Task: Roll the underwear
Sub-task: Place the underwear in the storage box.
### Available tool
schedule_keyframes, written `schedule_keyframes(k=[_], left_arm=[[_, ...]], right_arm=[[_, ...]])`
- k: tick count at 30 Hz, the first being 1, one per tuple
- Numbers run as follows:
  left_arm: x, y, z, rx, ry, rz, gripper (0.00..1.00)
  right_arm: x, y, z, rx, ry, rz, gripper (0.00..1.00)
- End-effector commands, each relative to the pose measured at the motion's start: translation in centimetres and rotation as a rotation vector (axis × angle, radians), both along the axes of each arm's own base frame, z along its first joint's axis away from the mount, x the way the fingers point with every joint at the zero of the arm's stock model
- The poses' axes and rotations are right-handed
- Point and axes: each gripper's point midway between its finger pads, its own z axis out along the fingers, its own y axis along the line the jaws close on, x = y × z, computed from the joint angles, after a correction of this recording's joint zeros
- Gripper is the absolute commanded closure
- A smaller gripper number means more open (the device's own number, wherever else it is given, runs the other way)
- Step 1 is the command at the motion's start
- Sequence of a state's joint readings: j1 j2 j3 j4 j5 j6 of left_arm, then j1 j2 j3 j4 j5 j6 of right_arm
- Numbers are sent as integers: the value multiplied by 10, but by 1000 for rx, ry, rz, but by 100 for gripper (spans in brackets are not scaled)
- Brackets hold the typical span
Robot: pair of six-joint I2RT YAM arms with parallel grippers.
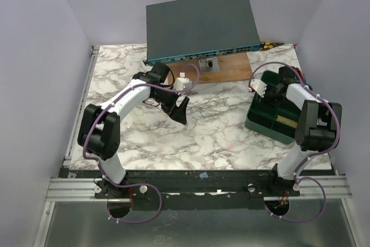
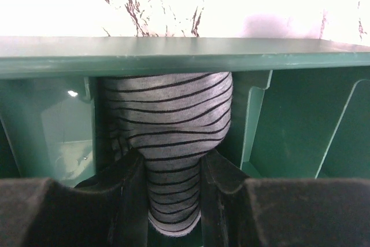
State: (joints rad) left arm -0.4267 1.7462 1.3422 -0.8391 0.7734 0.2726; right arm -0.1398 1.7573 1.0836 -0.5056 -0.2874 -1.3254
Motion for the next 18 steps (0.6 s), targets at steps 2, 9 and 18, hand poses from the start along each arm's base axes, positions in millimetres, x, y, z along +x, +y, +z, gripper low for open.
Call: schedule_keyframes(k=[2, 9, 18], left_arm=[[2, 7, 13, 15, -129, -15, 1], [6, 9, 21, 25, -153, -12, 1], [8, 12, 32, 43, -186, -14, 1]], right_arm=[[-71, 1, -77, 27, 326, -37, 82], [-78, 1, -83, 47, 376, -56, 75], [-63, -2, -50, 46, 329, -80, 58]])
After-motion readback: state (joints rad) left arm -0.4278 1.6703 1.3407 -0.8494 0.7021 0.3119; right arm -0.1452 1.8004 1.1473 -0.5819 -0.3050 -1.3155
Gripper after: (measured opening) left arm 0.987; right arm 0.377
